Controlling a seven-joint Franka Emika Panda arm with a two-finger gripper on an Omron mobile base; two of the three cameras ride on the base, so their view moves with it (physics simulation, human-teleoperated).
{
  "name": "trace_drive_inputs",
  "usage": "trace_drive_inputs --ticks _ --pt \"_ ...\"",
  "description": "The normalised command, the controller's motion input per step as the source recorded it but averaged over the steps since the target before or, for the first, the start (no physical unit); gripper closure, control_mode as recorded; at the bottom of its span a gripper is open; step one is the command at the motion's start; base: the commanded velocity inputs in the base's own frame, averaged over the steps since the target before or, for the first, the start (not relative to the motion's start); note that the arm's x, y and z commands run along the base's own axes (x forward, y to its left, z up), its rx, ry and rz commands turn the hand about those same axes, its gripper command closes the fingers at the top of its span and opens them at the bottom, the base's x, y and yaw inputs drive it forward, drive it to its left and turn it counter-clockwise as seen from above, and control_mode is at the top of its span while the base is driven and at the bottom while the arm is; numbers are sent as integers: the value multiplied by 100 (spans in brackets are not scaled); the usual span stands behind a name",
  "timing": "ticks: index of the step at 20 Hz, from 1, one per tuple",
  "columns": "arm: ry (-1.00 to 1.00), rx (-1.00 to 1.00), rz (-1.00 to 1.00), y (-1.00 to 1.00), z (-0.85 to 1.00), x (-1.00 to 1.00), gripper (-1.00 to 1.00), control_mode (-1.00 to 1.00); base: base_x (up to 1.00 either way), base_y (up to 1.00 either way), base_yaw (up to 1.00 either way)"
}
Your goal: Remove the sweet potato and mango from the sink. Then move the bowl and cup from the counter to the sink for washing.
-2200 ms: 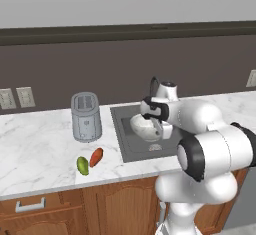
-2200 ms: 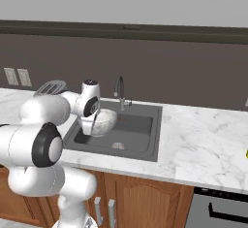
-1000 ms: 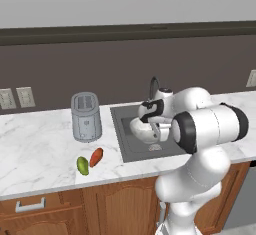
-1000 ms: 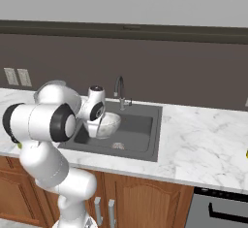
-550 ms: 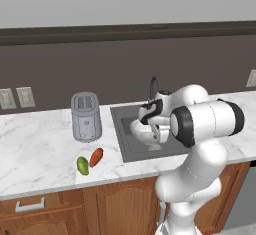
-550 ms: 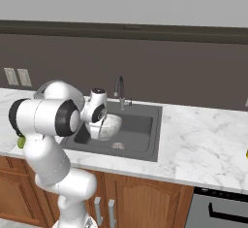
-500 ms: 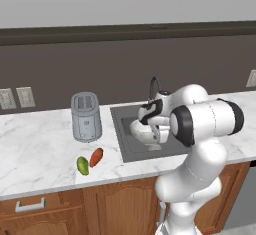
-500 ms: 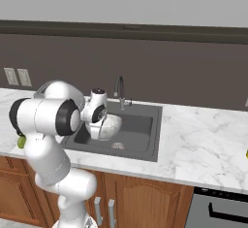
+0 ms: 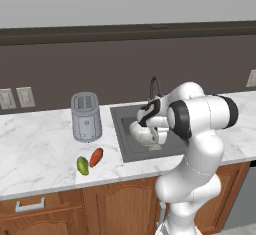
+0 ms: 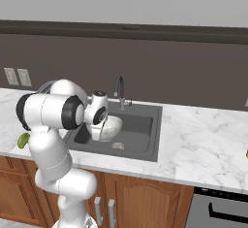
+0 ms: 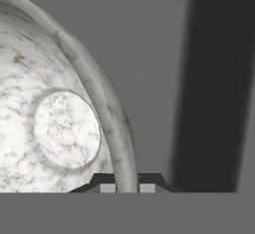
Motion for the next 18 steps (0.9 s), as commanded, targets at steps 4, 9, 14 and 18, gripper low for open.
trace_drive_inputs --ticks 4,9,14,18 --pt "0 0 0 0 -15 18 100 -100 0 0 0" --pt "0 0 0 0 -15 19 100 -100 0 0 0" --pt "0 0 0 0 -16 19 100 -100 0 0 0" --pt "0 0 0 0 -17 19 100 -100 0 0 0"
